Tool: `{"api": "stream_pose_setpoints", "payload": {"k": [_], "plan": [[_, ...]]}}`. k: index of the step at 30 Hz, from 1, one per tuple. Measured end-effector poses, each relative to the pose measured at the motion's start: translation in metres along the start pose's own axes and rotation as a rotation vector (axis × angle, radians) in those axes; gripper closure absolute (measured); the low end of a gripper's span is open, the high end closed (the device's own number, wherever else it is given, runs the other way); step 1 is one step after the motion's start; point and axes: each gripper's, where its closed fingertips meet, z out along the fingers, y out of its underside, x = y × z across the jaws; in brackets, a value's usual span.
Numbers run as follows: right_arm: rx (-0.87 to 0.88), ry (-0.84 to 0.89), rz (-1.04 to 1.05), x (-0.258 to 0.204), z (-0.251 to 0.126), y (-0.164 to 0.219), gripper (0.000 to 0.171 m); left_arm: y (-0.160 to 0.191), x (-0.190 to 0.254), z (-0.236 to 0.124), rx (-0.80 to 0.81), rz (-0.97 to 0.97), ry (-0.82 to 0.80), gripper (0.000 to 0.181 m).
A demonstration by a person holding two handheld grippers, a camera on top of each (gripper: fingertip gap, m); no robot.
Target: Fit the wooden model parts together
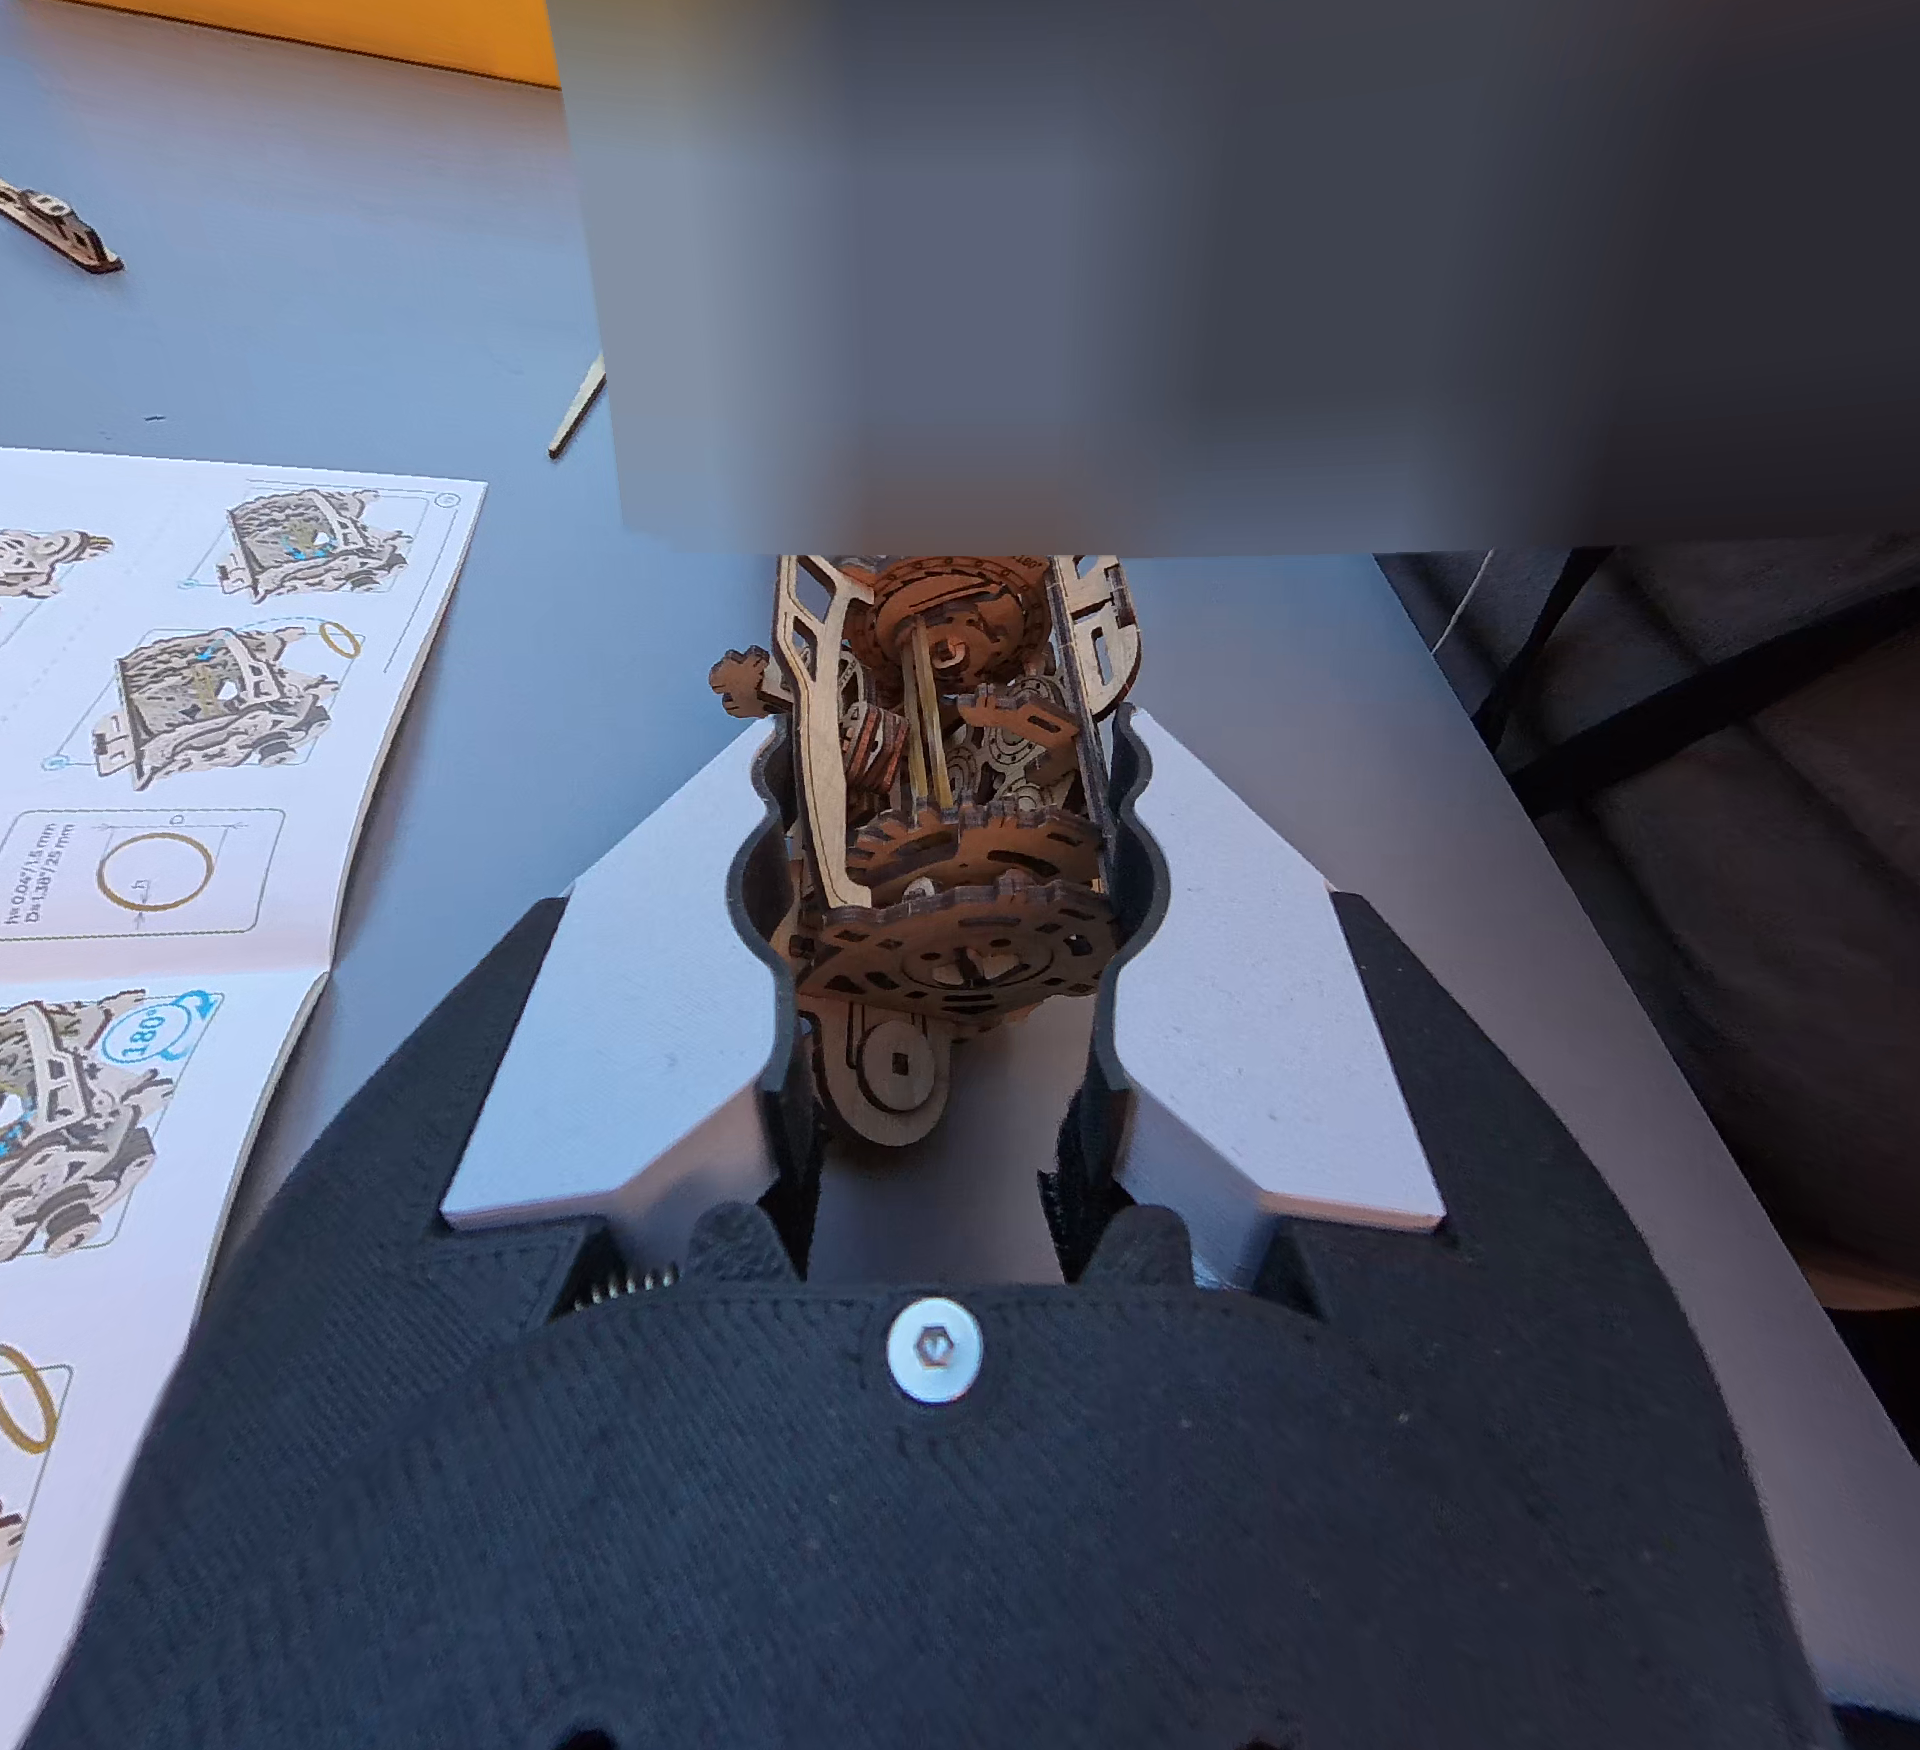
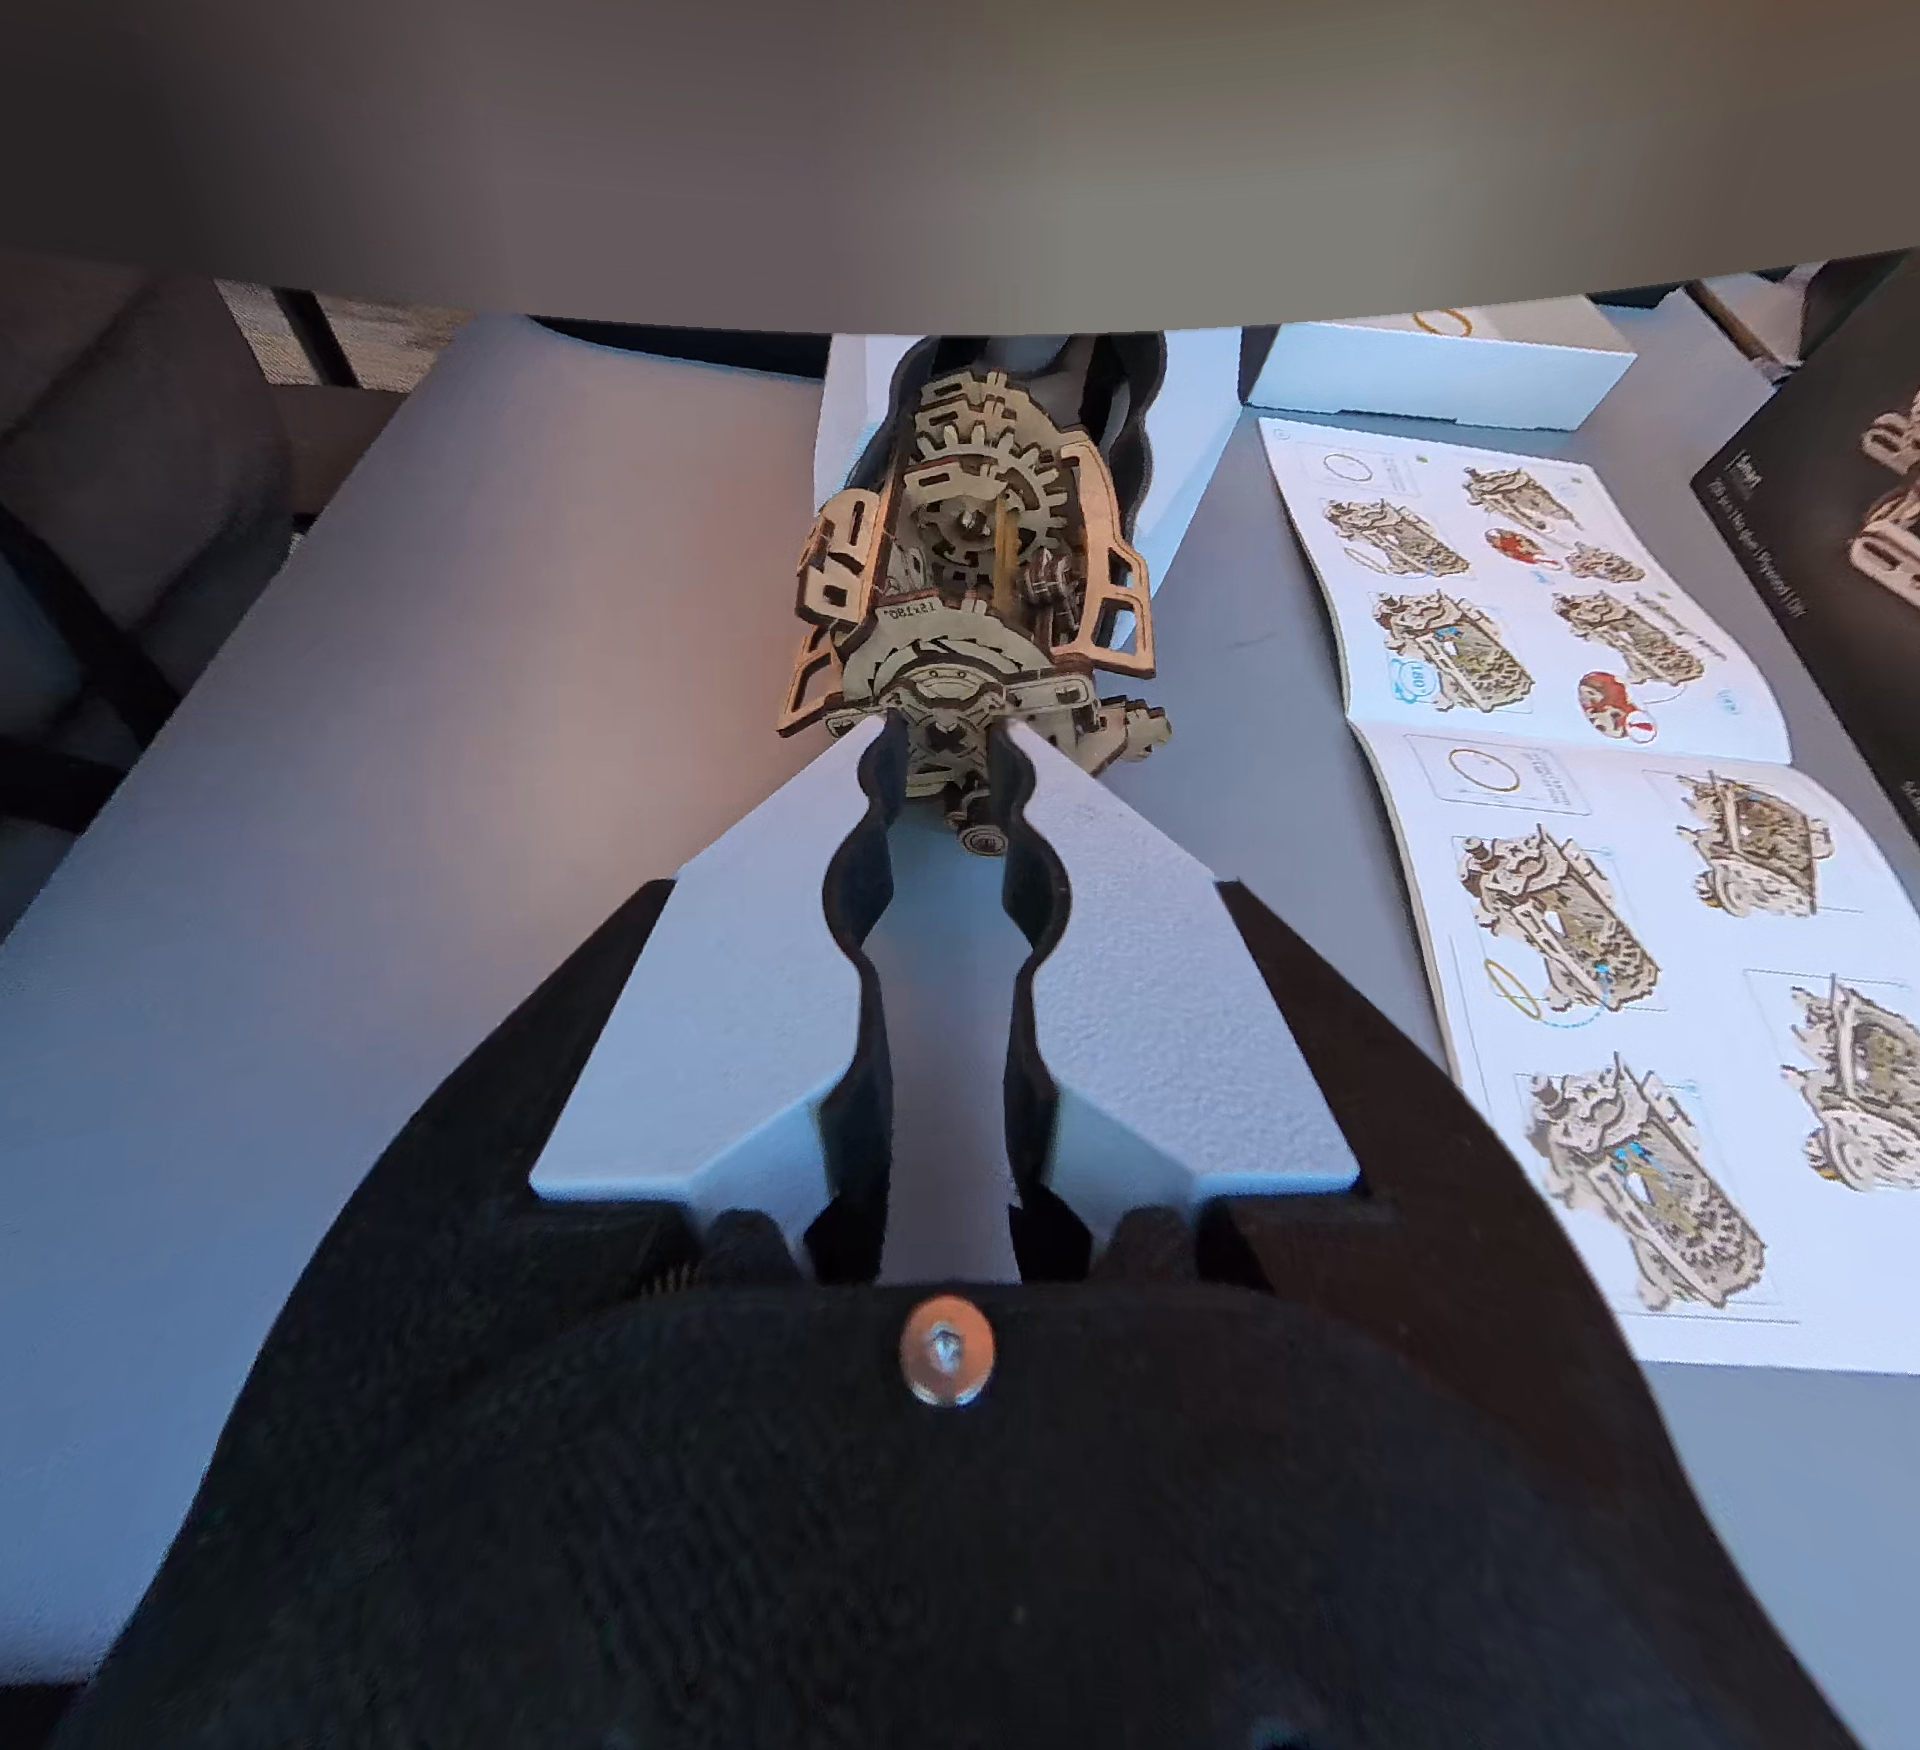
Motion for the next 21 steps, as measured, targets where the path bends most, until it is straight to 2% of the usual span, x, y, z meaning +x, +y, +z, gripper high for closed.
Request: {"api": "stream_pose_setpoints", "payload": {"k": [5, 9, 12, 16, 21], "plan": [[0.02, -0.047, 0.099, 0.002, 0.001, 0.0, 0.158, 0.0, -0.002, -0.001, 0.002, 0.0, -0.011, 0.123], [0.053, 0.006, -0.01, 0.005, -0.001, -0.009, 0.156, -0.005, -0.002, -0.005, 0.043, -0.08, 0.03, 0.123], [0.09, 0.02, 0.007, 0.011, -0.001, -0.017, 0.156, -0.009, -0.003, -0.009, 0.081, -0.135, 0.057, 0.123], [0.051, 0.013, -0.019, 0.014, 0.003, -0.013, 0.158, -0.007, -0.006, -0.01, 0.071, -0.136, 0.045, 0.124], [0.079, -0.034, 0.113, 0.015, 0.002, -0.015, 0.158, -0.008, -0.005, -0.01, 0.07, -0.096, 0.024, 0.123]]}}
